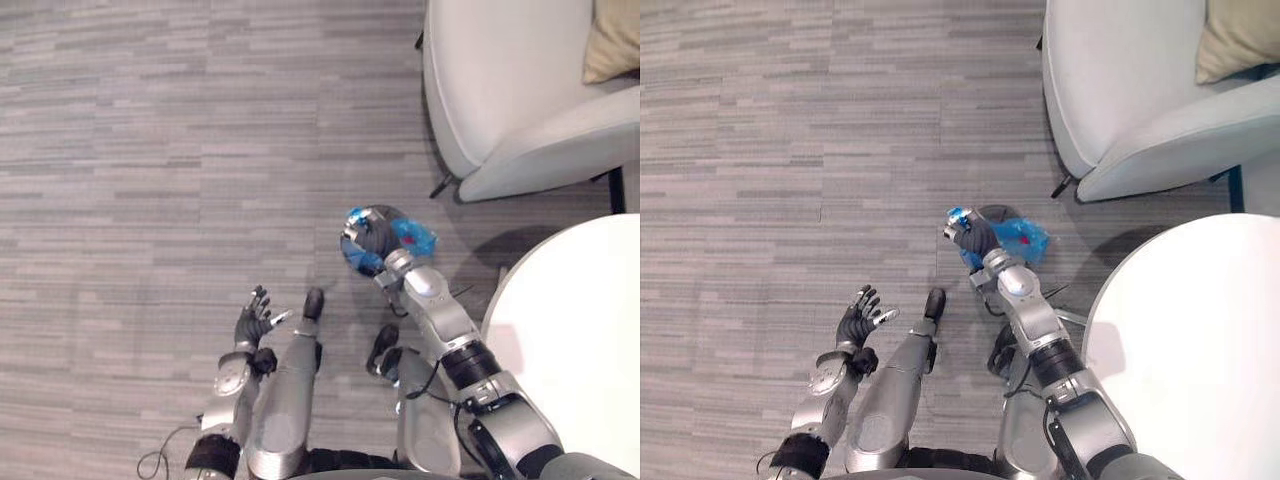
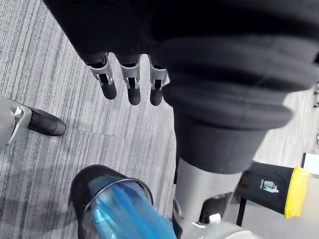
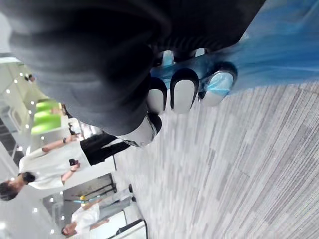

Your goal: Gather rubbish on tea table into small bin, then transfer packed bag to large trash can.

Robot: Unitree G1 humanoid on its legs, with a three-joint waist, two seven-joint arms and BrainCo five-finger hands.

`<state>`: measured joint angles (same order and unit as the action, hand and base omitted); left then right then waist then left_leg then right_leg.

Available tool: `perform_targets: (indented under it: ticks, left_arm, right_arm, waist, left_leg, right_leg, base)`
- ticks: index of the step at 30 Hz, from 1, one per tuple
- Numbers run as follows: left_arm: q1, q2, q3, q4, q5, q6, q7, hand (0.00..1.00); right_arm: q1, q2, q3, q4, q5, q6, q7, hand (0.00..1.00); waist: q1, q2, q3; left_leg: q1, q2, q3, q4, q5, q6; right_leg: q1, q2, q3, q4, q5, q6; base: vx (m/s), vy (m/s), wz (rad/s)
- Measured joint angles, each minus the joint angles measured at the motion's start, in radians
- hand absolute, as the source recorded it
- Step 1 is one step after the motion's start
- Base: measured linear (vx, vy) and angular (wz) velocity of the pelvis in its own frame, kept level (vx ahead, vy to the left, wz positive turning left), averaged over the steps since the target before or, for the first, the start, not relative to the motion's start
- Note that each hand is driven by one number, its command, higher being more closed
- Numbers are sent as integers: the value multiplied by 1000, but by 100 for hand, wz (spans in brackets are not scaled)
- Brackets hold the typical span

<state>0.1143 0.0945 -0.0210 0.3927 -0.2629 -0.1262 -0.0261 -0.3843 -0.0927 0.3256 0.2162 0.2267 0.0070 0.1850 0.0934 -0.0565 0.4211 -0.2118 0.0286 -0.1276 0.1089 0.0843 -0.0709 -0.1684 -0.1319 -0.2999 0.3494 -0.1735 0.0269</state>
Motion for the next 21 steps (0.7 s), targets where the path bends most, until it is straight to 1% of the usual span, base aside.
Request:
perform_targets:
  ticks: [1, 2, 3, 4, 6, 8, 9, 10, 11, 12, 13, 14, 15, 16, 17, 18, 19, 20, 21]
  left_arm:
    - [21, -1, -15, -28, 2, 0, -16, 0]
    - [32, -2, -20, -41, 5, 0, -23, 0]
    - [55, -6, -20, -62, 15, 0, -37, 0]
    - [69, -8, -19, -75, 20, -1, -38, 0]
    - [116, -12, -18, -115, 21, -2, -40, 0]
    - [126, -13, -18, -133, 21, -2, -47, 0]
    - [127, -12, -17, -146, 21, -1, -56, 0]
    - [126, -14, -17, -165, 21, -1, -59, 0]
    - [124, -15, -17, -175, 21, -1, -60, 0]
    - [125, -15, -16, -208, 21, 0, -61, 0]
    - [123, -22, -13, -239, 21, 0, -62, 0]
    - [110, -21, -15, -252, 22, 0, -63, 0]
    - [104, -21, -15, -267, 24, 0, -65, 0]
    - [102, -23, -15, -291, 33, -1, -69, 0]
    - [104, -24, -11, -308, 35, 0, -70, 0]
    - [107, -26, -5, -340, 39, -1, -73, 0]
    - [121, -32, -7, -369, 39, -2, -77, 0]
    - [136, -37, -7, -395, 39, -3, -77, 0]
    - [143, -46, -10, -408, 39, -4, -78, 0]
  right_arm:
    - [12, 2, 3, -15, 10, 0, 11, 100]
    - [15, 3, 7, -19, 13, 0, 18, 100]
    - [23, 6, 13, -36, 17, 0, 29, 100]
    - [24, 8, 23, -47, 18, 0, 37, 100]
    - [24, 9, 69, -97, 20, 0, 55, 100]
    - [20, 10, 81, -130, 21, 0, 72, 100]
    - [12, 11, 84, -131, 21, 0, 79, 100]
    - [6, 11, 86, -130, 20, 2, 80, 100]
    - [3, 10, 86, -130, 20, 3, 80, 100]
    - [-6, 9, 84, -130, 20, 4, 80, 100]
    - [-22, 9, 83, -130, 20, 3, 80, 100]
    - [-25, 8, 81, -130, 19, 3, 79, 100]
    - [-28, 4, 74, -130, 16, 2, 78, 100]
    - [-41, 5, 77, -130, 14, 2, 78, 100]
    - [-53, 7, 78, -130, 14, 1, 77, 100]
    - [-84, 9, 78, -130, 14, -1, 76, 100]
    - [-109, 7, 78, -130, 15, -4, 74, 100]
    - [-133, 5, 79, -130, 16, -5, 73, 100]
    - [-155, -3, 79, -130, 16, -7, 70, 100]
  waist:
    - [-1, -2, -30]
    - [0, -3, -48]
    - [2, -1, -80]
    - [2, -1, -91]
    - [2, 3, -131]
    - [2, 5, -143]
    - [2, 5, -143]
    - [1, 6, -143]
    - [-1, 6, -143]
    - [0, 9, -144]
    - [0, 18, -139]
    - [-8, 20, -139]
    - [-8, 19, -139]
    - [-2, 21, -138]
    - [4, 14, -143]
    - [13, 26, -147]
    - [34, 39, -159]
    - [48, 44, -163]
    - [46, 62, -166]
  left_leg:
    - [26, 5, 10, -16, -5, 7]
    - [40, 7, 22, -26, -7, 9]
    - [64, 8, 44, -44, -7, 10]
    - [78, 11, 53, -50, -8, 11]
    - [126, 22, 102, -87, -10, 15]
    - [148, 23, 134, -103, -11, 16]
    - [154, 22, 152, -100, -16, 23]
    - [150, 17, 160, -82, -27, 38]
    - [145, 13, 160, -67, -32, 45]
    - [129, 13, 159, -33, -39, 57]
    - [112, 25, 157, -17, -45, 67]
    - [111, 14, 143, 10, -50, 73]
    - [112, -7, 111, 31, -55, 78]
    - [108, -32, 80, 52, -62, 83]
    - [96, -42, 70, 62, -63, 82]
    - [63, -50, 47, 80, -62, 79]
    - [31, -46, 38, 69, -49, 71]
    - [4, -45, 34, 58, -29, 64]
    - [-31, -40, 9, 53, 4, 55]
  right_leg:
    - [30, 8, 7, -37, 12, 5]
    - [39, 13, 17, -53, 21, 4]
    - [61, 24, 43, -92, 41, 7]
    - [72, 27, 55, -110, 51, 7]
    - [104, 43, 112, -177, 93, 12]
    - [107, 47, 151, -198, 115, 14]
    - [101, 47, 171, -192, 120, 16]
    - [87, 41, 182, -165, 119, 16]
    - [81, 38, 187, -151, 119, 16]
    - [78, 39, 207, -148, 129, 33]
    - [65, 39, 238, -66, 87, 33]
    - [47, 29, 259, 108, 5, 23]
    - [64, 22, 288, 234, -47, 33]
    - [98, 28, 336, 312, -75, 48]
    - [114, 33, 357, 308, -89, 50]
    - [132, 45, 378, 247, -119, 46]
    - [145, 52, 385, 159, -144, 44]
    - [148, 54, 383, 102, -169, 27]
    - [140, 67, 378, 75, -193, 29]
  base:
    - [120, 6, -28]
    - [98, 20, -44]
    - [74, 43, -48]
    - [85, 57, -69]
    - [28, 44, -73]
    - [-34, 60, -65]
    - [-90, 74, -59]
    - [-98, 59, -35]
    - [-107, 73, -20]
    - [-128, 52, -7]
    - [-132, 44, 25]
    - [-112, 14, 64]
    - [-93, -27, 106]
    - [-105, -58, 90]
    - [-183, -108, 81]
    - [-221, -98, 48]
    - [-273, -113, 33]
    - [-227, -99, 20]
    - [-239, -139, 56]
